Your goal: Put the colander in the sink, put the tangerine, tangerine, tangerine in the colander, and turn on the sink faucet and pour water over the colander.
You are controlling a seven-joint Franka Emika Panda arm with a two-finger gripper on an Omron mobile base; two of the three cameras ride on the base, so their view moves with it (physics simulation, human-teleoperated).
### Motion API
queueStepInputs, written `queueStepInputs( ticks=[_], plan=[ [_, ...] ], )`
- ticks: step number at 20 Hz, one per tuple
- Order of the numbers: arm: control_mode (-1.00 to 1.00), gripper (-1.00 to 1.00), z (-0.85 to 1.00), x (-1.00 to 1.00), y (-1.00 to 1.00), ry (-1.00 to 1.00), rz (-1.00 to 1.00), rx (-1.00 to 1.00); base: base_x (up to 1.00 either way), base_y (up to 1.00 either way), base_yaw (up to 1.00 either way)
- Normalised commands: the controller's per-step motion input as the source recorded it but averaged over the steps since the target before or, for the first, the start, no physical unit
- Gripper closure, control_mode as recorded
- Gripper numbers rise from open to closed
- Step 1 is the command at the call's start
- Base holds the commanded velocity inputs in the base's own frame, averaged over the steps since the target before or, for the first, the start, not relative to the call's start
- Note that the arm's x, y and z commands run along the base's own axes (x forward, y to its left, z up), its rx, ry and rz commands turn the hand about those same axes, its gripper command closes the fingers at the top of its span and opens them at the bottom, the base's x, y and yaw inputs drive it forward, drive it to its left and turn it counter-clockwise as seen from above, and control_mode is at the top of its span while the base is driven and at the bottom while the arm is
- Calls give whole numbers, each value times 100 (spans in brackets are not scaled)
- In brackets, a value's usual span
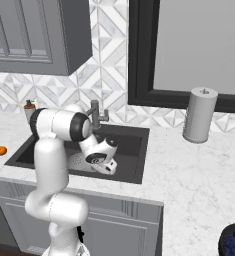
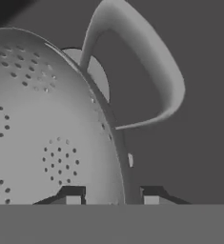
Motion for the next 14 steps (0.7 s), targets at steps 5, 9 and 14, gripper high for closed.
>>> queueStepInputs(
  ticks=[5,9,14],
  plan=[
    [-100,-100,78,0,-20,-2,0,0,0,0,0],
    [-100,-100,100,0,-49,-5,0,0,0,0,0],
    [-100,-100,100,-18,-78,-7,0,0,0,0,0]
  ],
)
